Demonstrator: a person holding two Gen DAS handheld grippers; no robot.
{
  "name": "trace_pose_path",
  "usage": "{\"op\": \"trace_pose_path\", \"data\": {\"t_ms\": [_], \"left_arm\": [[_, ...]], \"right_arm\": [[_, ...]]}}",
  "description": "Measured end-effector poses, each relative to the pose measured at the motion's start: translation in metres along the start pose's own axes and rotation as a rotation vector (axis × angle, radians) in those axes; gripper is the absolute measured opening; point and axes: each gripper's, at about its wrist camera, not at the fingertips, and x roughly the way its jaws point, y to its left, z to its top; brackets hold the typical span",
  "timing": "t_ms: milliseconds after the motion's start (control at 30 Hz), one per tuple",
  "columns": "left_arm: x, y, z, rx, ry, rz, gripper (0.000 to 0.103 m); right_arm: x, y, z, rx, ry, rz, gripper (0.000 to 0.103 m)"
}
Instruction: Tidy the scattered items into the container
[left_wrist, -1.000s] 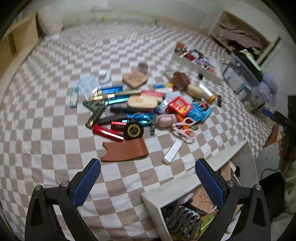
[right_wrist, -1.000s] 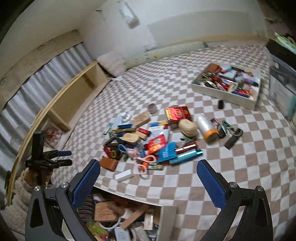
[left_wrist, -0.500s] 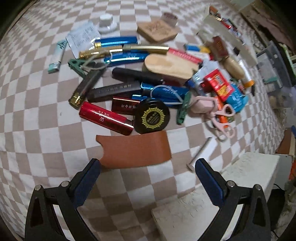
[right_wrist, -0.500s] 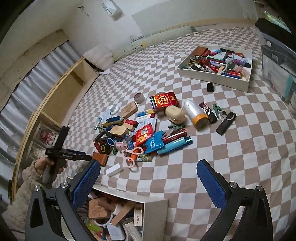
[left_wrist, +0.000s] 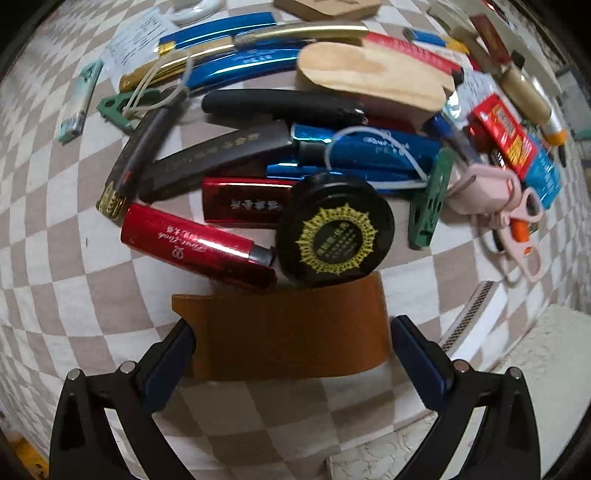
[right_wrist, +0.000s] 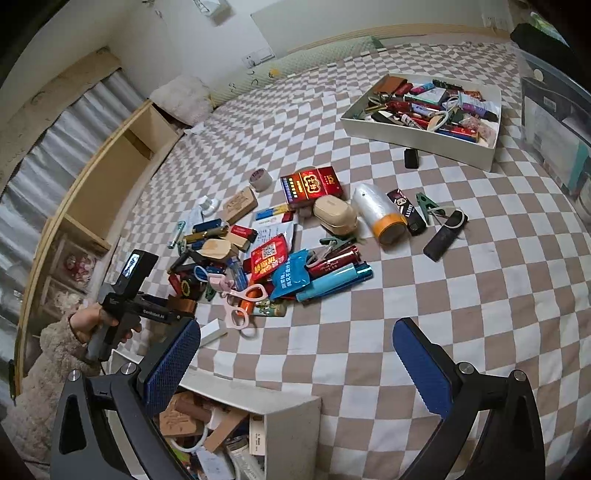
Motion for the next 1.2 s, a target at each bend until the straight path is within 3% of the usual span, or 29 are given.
{"op": "trace_pose_path", "data": {"t_ms": [200, 533, 900, 933, 1000, 1033, 1200], "left_arm": [[-0.003, 0.001, -0.008, 0.025, -0.048, -0.001, 0.101], [-0.014, 0.014, -0.016, 0.028, -0.107, -0.079, 0.092], [-0.032, 0.026, -0.019, 0.021, -0.158, -0.16, 0.071], [-0.034, 0.027, -0.019, 0.021, -0.163, -0.166, 0.068], [-0.036, 0.027, -0.019, 0.022, -0.168, -0.173, 0.064], [-0.038, 0.026, -0.019, 0.023, -0.171, -0.174, 0.061], [-0.043, 0.029, -0.027, 0.02, -0.186, -0.184, 0.05]], "right_arm": [[0.019, -0.015, 0.015, 0.007, 0.038, -0.046, 0.103], [0.06, -0.083, 0.056, 0.215, 0.055, -0.116, 0.103], [0.097, -0.149, 0.07, 0.268, 0.134, -0.355, 0.103], [0.099, -0.151, 0.07, 0.273, 0.137, -0.357, 0.101], [0.104, -0.155, 0.071, 0.293, 0.154, -0.33, 0.076], [0.107, -0.155, 0.071, 0.301, 0.16, -0.322, 0.073], [0.128, -0.148, 0.077, 0.298, 0.195, -0.309, 0.071]]}}
